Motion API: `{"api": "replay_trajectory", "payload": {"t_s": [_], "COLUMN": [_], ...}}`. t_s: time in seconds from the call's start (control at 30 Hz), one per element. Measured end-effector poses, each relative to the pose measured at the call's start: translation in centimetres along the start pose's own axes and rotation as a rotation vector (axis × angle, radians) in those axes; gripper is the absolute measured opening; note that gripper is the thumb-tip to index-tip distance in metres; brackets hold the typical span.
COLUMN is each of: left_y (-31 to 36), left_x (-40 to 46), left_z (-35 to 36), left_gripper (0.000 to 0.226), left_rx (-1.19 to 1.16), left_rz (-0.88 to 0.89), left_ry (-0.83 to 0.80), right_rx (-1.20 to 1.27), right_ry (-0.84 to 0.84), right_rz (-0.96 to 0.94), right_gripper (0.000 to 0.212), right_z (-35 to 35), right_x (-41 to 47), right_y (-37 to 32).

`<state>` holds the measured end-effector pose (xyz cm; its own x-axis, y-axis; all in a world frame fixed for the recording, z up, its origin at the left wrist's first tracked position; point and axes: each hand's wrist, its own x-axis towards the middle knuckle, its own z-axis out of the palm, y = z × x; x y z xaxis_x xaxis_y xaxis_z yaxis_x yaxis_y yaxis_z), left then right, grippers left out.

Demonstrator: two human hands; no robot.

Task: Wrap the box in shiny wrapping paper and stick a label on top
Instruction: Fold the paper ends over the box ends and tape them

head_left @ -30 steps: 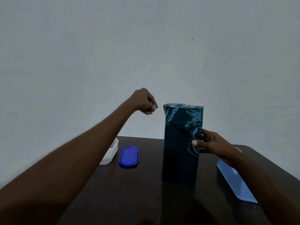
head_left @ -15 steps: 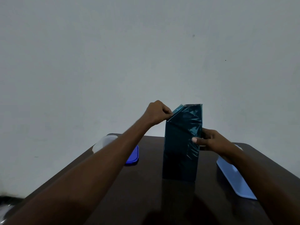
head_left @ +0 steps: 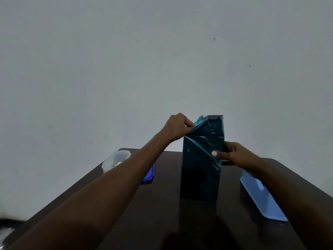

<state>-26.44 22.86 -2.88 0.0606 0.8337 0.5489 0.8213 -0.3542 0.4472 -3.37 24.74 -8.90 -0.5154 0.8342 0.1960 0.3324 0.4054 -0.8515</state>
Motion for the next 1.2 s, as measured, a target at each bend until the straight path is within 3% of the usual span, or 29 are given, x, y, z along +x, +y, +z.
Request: {"api": "replay_trajectory", "payload": {"t_s": [0.1, 0.17, 0.2, 0.33, 0.4, 0.63, 0.8, 1.2], "left_y": [0.0, 0.0, 0.0, -0.1, -0.1, 0.0, 0.7, 0.8], "left_x": [0.1, 0.2, 0.2, 0.1, 0.0, 0.5, 1.1, 1.3], "left_z": [-0.2, -0.2, -0.3, -0.4, -0.6, -0.9, -1.1, -1.2], "left_gripper": [0.02, 0.019, 0.019, 0.017, 0.016, 0.02, 0.027, 0.033], "left_rx": [0.016, 0.039, 0.051, 0.071, 0.069, 0.13, 0.276, 0.374], "left_rz": [0.004, 0.016, 0.022, 0.032, 0.04, 0.053, 0.073, 0.084], "left_ry": [-0.009, -0.013, -0.016, -0.025, -0.025, -0.088, -0.162, -0.263], "right_rx": [-0.286, -0.473, -0.563, -0.783, -0.802, -0.945, -0.978, -0.953], "right_ry": [0.379, 0.647, 0.678, 0.593, 0.608, 0.672, 0.699, 0.742], "right_rz": [-0.148, -0.422, -0.546, -0.637, -0.66, -0.803, -0.806, -0.794], "right_gripper": [0.085, 0.077, 0.071, 0.022, 0.013, 0.007, 0.009, 0.01], "right_z": [0.3, 0.7, 0.9, 1.6, 1.9, 2.8, 3.5, 3.8], "right_x": [0.0, -0.4, -0.3, 0.8, 0.7, -0.9, -1.6, -2.1], "right_y": [-2.1, -4.6, -5.7, -7.5, -7.3, -4.7, -3.7, -3.3]}}
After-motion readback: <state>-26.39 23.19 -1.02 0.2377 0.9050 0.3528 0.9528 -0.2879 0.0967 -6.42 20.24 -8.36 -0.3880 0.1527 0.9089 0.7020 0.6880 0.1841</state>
